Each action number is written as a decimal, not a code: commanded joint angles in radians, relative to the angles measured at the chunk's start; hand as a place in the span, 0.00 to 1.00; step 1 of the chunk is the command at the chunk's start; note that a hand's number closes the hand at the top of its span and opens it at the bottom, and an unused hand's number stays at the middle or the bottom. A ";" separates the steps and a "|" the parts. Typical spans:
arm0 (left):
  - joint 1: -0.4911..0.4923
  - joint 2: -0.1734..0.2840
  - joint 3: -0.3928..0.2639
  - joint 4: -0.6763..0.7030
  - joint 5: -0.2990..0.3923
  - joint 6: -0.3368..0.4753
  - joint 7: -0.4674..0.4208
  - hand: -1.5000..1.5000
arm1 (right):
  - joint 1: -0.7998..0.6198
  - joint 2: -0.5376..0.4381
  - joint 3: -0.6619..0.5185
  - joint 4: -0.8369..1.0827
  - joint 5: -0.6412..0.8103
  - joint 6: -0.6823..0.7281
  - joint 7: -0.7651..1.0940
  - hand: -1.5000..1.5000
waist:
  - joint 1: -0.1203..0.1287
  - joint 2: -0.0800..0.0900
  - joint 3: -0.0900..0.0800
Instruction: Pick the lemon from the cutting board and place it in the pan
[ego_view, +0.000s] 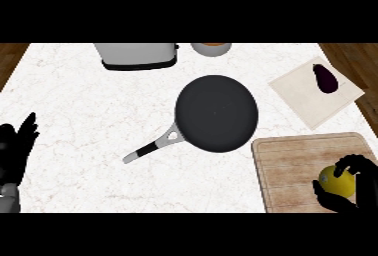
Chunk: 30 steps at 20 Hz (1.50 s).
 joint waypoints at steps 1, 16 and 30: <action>-0.039 -0.016 -0.017 0.013 -0.004 -0.003 -0.003 0.50 | 0.057 0.072 0.181 -0.255 0.077 -0.002 0.210 1.00 | 0.033 0.017 0.005; -0.064 -0.028 -0.028 0.027 -0.021 -0.039 -0.021 0.50 | -0.497 0.076 0.364 0.017 0.076 0.006 0.741 1.00 | 0.086 0.029 0.010; -0.075 -0.042 -0.033 -0.033 -0.025 -0.052 0.053 0.50 | -0.850 0.076 0.147 0.910 -0.177 -0.427 0.427 1.00 | 0.100 0.032 0.011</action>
